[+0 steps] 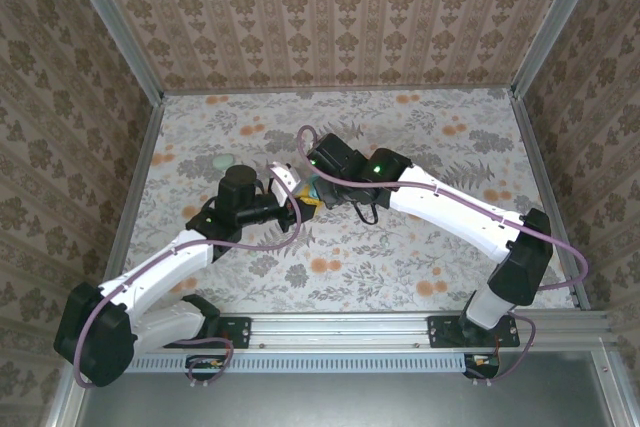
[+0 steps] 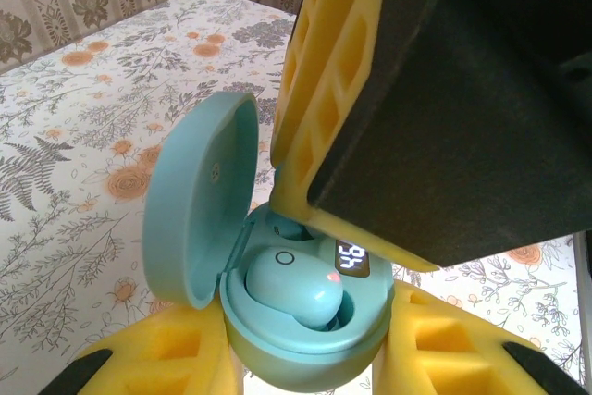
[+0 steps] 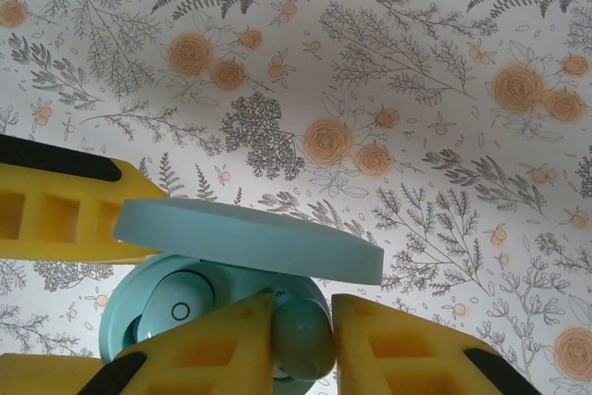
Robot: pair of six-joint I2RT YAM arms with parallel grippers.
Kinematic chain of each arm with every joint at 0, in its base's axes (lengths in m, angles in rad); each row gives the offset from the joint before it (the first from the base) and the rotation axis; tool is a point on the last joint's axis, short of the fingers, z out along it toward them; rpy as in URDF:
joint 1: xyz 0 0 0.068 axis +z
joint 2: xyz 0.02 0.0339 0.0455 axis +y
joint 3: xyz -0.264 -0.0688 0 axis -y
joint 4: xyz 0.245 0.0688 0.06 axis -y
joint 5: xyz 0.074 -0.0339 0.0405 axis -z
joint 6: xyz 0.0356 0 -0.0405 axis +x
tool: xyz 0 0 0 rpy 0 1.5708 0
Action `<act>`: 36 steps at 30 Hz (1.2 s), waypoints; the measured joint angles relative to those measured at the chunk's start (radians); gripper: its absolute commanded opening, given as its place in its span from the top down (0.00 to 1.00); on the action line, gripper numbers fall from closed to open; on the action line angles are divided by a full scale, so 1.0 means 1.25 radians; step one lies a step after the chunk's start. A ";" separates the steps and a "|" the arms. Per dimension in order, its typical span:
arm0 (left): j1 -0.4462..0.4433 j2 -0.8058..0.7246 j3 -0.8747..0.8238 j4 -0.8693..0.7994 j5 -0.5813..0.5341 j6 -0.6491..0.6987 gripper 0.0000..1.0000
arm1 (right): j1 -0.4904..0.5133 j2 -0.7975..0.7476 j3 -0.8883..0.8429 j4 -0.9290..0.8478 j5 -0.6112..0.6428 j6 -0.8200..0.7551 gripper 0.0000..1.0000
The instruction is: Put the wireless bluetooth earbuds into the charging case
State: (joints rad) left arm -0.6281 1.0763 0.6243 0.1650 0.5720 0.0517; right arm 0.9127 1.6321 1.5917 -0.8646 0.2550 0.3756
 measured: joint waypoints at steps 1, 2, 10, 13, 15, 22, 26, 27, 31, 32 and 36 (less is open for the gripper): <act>0.000 0.000 0.000 0.000 0.000 0.000 1.00 | 0.000 0.000 0.000 0.000 0.000 0.001 0.76; -0.001 0.000 0.000 0.000 0.000 0.000 1.00 | 0.001 0.000 0.000 0.000 -0.001 0.002 0.75; -0.001 0.000 0.000 -0.003 0.000 0.000 1.00 | 0.001 0.000 0.006 -0.009 -0.014 0.017 0.70; -0.001 0.000 0.000 0.000 0.000 0.000 1.00 | 0.002 0.000 0.016 -0.016 -0.021 0.021 0.65; -0.001 0.000 0.000 0.000 0.000 0.000 1.00 | 0.002 0.000 0.024 -0.023 -0.021 0.023 0.64; -0.001 0.000 0.000 0.000 0.000 0.000 1.00 | 0.002 -0.007 0.054 -0.034 -0.021 0.023 0.63; -0.001 0.000 0.000 0.000 0.007 0.000 1.00 | 0.002 -0.051 0.058 -0.034 -0.020 0.015 0.57; -0.001 0.000 0.000 0.000 0.011 0.000 1.00 | 0.000 -0.066 0.061 -0.034 -0.021 0.012 0.56; -0.001 0.000 0.000 0.003 0.031 -0.006 1.00 | -0.034 -0.110 0.076 -0.020 -0.070 0.004 0.56; -0.001 0.000 0.000 0.005 0.038 -0.009 1.00 | -0.054 -0.114 0.079 -0.013 -0.096 0.005 0.57; -0.001 -0.003 0.002 0.006 0.064 -0.020 1.00 | -0.156 -0.101 0.081 0.018 -0.236 0.020 0.60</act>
State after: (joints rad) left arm -0.6289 1.0729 0.6270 0.1730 0.6525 0.0269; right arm 0.7174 1.5055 1.6932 -0.8425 -0.0402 0.4011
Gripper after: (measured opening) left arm 0.313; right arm 0.415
